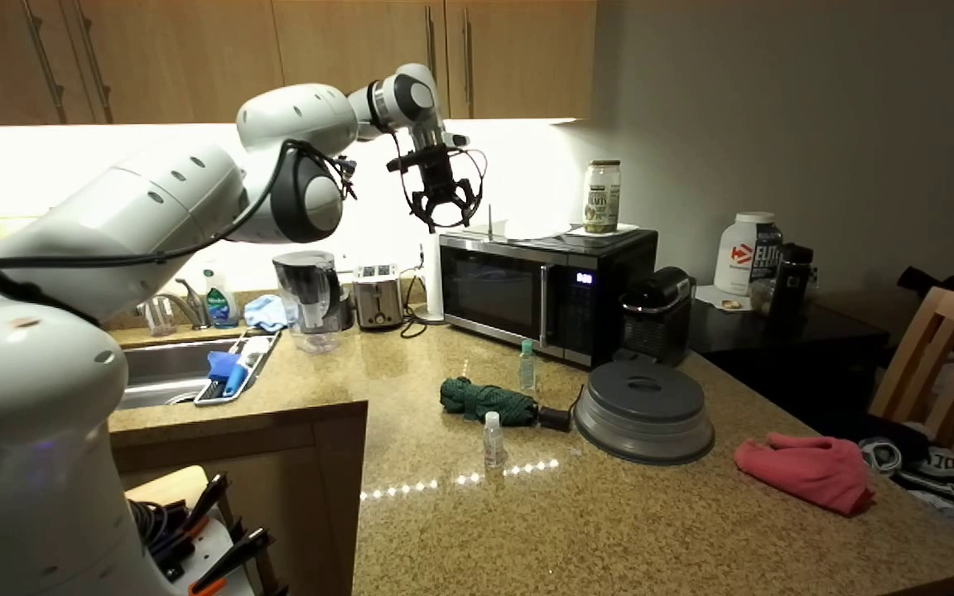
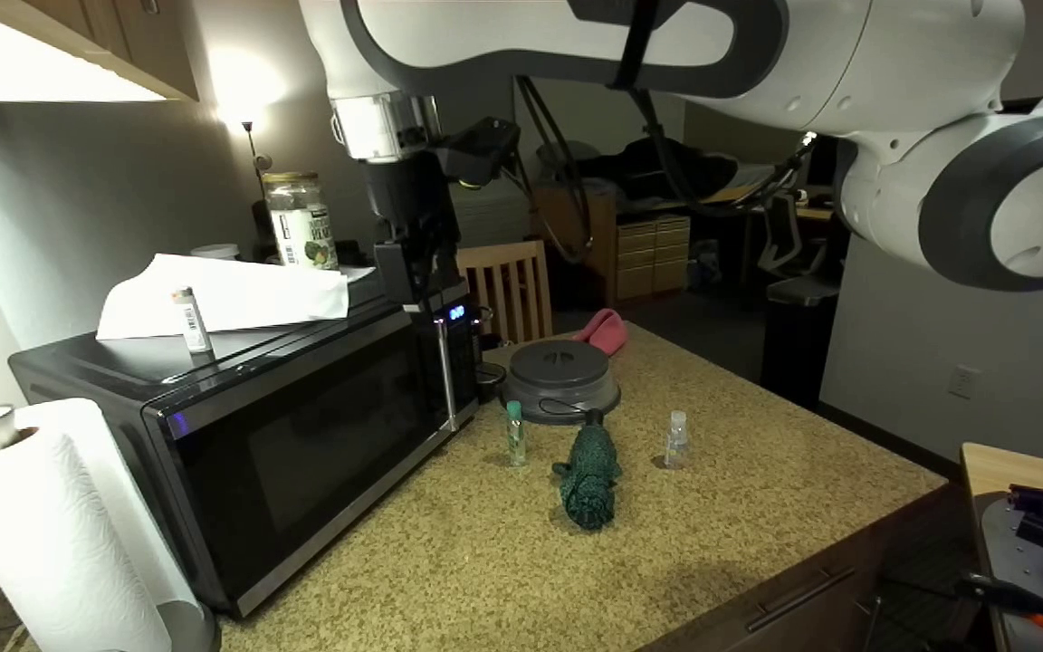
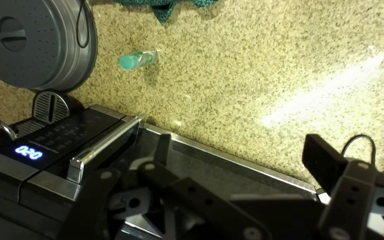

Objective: Close the microwave door

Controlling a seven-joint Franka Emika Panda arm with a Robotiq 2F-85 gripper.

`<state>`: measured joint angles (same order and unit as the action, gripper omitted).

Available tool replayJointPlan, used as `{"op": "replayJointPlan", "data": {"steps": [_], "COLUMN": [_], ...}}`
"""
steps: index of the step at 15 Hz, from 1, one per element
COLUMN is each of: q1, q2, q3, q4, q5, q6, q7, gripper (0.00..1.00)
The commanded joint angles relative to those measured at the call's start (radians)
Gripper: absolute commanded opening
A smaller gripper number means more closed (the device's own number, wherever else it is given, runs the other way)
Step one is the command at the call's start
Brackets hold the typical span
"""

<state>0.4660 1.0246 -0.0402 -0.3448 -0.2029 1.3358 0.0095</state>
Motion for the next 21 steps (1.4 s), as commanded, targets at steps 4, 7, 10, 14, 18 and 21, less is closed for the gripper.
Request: {"op": "replayJointPlan", "data": {"steps": [4, 7, 10, 14, 18, 21], "q1": [0.032, 0.062, 0.099, 0.145, 0.186, 0.201], "q2": [-0.066, -0.087, -0.112, -0.145, -0.177, -0.175], "q3": [0.034, 0.051, 0.061, 0.060, 0.057, 0.042], "q4": [-0.019, -0.018, -0.018, -0.012, -0.003, -0.011], "q5": [0.050, 0.080, 0.094, 0.106, 0.109, 0.086], "q6": [-0.117, -0.167, -0.221, -0.277, -0.281, -0.252], "q7": [0.092, 0.181, 0.276, 0.395, 0.488, 0.470], "gripper": [1.00, 1.00, 1.00, 1.00, 1.00, 1.00]}}
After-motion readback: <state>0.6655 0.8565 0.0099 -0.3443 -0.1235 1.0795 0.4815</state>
